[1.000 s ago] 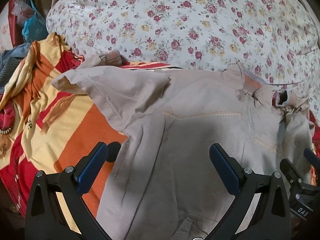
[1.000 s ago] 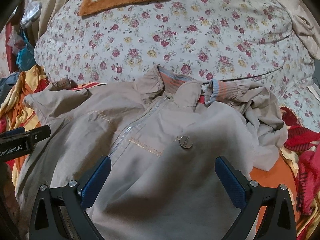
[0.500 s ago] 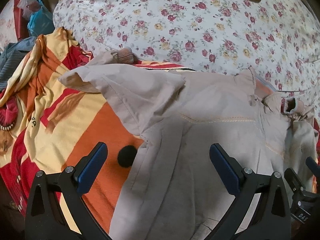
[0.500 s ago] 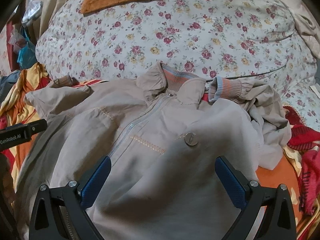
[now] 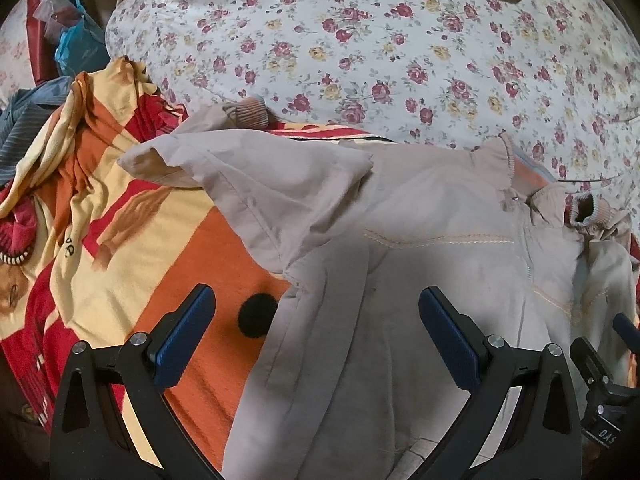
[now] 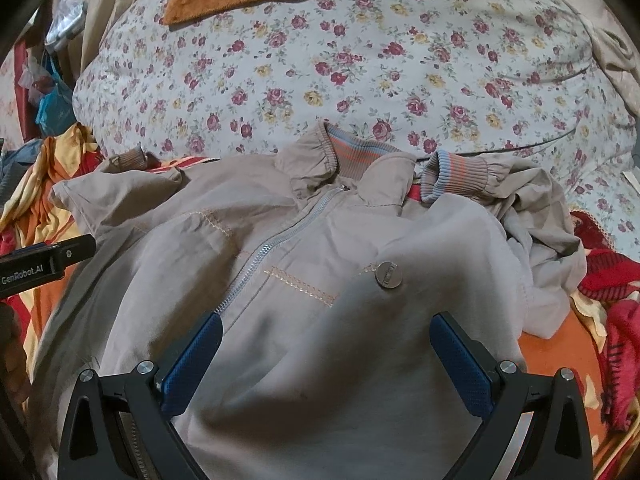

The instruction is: Fold large clothes

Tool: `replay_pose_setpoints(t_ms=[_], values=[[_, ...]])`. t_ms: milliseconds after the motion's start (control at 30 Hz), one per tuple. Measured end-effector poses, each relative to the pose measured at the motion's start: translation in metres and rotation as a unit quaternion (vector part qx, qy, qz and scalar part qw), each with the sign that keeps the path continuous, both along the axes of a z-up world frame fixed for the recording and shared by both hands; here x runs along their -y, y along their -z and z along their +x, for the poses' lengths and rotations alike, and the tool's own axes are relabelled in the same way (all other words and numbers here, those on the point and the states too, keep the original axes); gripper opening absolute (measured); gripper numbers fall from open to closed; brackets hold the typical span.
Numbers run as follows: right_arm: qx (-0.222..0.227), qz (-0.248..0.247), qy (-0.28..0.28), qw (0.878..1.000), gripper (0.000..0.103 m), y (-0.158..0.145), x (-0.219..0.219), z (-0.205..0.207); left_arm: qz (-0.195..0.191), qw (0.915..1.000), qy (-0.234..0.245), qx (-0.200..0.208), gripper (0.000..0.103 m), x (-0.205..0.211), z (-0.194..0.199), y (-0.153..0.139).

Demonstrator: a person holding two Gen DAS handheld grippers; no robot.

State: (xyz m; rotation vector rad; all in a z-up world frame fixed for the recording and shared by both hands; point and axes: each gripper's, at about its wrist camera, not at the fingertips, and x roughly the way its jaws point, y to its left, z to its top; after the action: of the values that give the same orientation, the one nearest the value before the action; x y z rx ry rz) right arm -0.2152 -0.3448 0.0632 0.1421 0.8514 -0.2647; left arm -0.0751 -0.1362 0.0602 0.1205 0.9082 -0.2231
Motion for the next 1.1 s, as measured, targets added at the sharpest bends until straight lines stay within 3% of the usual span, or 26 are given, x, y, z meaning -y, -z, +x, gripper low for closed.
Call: replay_pose_setpoints(t_ms=[267,433,633,767,967,1033,1067,1100], values=[[-0.003,0.001,-0.002,1.0,0.103,0.002,-0.002,0.0,-0.002,1.0,-0.005,-0.001,0.102,-0.008,0.01,-0.004],[-0.005,0.006,-0.006,1.0,0.103,0.002,-0.003,0.0,-0.011,0.9995,-0.029,0.006,0.102,-0.031,0.048,-0.026],[-0.008,0.01,-0.016,1.0,0.103,0.003,-0.008,0.0,0.06,0.9963,-0.057,0.02,0.102,-0.06,0.123,-0.04],[-0.014,0.015,-0.022,1.0,0.103,0.008,-0.009,0.002,0.114,0.9922,-0.05,-0.004,0.102,-0.07,0.171,-0.031],[-0.025,0.02,-0.027,0.999,0.103,0.017,-0.01,0.005,0.13,0.9898,-0.038,-0.045,0.102,-0.065,0.222,0.001],[-0.026,0.023,-0.028,0.999,0.103,0.019,-0.009,0.006,0.155,0.9864,-0.023,-0.051,0.095,-0.056,0.232,0.015],[-0.026,0.025,-0.028,0.999,0.103,0.02,-0.008,0.006,0.166,0.9846,-0.02,-0.051,0.08,-0.053,0.236,0.021],[-0.026,0.027,-0.028,0.999,0.103,0.021,-0.007,0.007,0.172,0.9834,-0.017,-0.055,0.059,-0.052,0.24,0.027]])
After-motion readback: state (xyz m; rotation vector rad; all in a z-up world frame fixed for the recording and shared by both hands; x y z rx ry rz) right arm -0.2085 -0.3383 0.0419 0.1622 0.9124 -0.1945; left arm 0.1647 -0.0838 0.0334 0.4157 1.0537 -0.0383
